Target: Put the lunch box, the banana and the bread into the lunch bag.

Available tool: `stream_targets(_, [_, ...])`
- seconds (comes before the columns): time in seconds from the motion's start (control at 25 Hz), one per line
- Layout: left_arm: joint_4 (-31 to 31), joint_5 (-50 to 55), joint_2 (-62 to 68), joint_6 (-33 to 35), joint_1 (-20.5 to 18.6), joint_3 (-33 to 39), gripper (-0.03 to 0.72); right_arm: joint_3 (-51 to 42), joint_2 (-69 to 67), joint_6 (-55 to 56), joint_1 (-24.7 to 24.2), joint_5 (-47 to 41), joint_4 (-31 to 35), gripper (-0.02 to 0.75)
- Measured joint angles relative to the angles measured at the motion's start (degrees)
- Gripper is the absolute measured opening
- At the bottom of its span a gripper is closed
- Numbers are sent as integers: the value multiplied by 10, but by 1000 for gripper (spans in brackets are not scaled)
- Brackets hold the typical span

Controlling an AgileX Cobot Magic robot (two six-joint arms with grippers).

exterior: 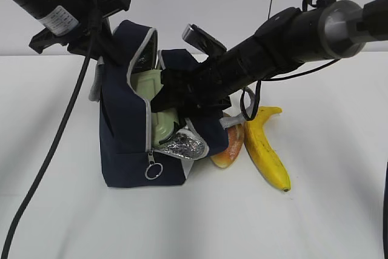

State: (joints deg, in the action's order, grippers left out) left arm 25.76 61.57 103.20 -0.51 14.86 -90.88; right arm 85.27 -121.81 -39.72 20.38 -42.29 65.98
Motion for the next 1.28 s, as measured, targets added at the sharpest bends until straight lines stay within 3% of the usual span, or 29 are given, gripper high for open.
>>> stream_targets(0.36, [0,1,0,1,0,0,1,4,-8,0,0,-24,5,566])
stream_targets(0.76, [-1,5,0,1,0,0,1,93,-14,43,-21,-175,-4,580])
stream_targets(0.92, [-3,6,0,1,0,0,1,145,-14,152,-37,-230,-67,580])
stream_targets(1.28, [-8,6,0,1,0,0,1,194,44,317,-44,-272,-301,580])
